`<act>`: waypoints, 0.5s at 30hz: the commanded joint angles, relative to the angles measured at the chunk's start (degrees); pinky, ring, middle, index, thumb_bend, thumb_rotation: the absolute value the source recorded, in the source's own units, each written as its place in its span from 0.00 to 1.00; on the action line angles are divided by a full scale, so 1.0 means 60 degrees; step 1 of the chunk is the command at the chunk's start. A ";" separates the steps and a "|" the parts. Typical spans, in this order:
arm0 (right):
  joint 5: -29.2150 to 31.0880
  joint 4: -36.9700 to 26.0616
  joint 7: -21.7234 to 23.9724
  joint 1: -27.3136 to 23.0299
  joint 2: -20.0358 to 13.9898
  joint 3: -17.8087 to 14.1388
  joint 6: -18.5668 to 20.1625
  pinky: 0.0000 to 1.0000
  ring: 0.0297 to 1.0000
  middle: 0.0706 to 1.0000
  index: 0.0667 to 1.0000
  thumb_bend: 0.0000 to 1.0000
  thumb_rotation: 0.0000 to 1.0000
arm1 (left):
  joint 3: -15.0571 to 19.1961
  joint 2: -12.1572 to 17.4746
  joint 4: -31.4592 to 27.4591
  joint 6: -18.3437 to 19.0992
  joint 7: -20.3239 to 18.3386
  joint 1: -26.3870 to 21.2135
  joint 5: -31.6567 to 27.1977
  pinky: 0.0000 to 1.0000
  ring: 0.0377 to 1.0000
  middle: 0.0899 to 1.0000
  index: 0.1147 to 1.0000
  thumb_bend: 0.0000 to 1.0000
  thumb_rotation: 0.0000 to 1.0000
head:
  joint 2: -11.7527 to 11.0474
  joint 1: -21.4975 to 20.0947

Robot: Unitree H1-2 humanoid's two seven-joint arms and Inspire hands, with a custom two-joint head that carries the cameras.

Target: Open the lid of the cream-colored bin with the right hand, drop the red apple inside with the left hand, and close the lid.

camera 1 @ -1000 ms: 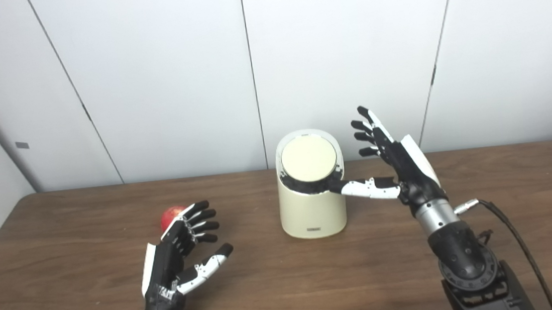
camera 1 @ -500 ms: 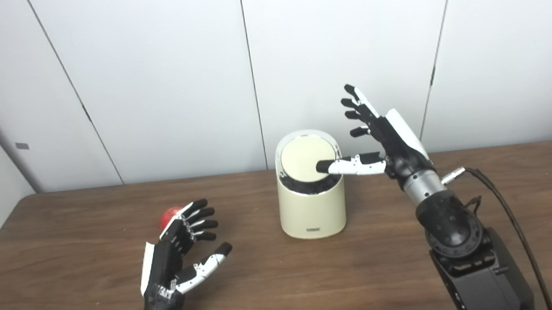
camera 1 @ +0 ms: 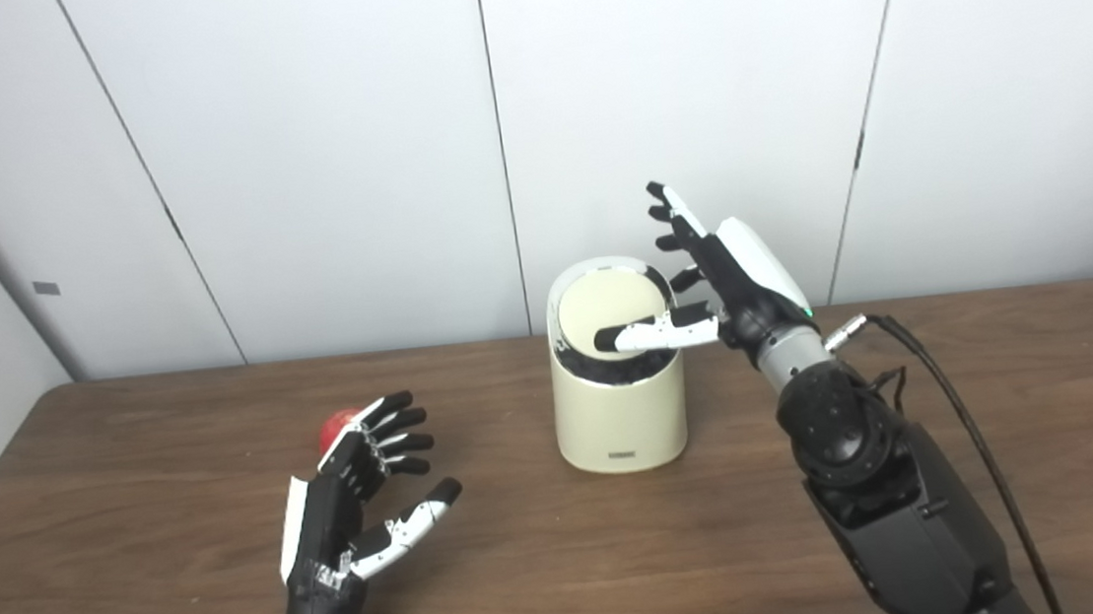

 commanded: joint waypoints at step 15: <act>-0.0458 0.0960 -0.0251 -0.1166 -0.0277 0.0283 -0.0407 0.71 0.87 0.93 0.99 0.87 0.34 | -0.0099 -0.0218 0.0410 -0.0214 0.0074 0.0274 0.0081 0.60 0.67 0.73 0.78 0.62 0.00 | 0.0070 0.0050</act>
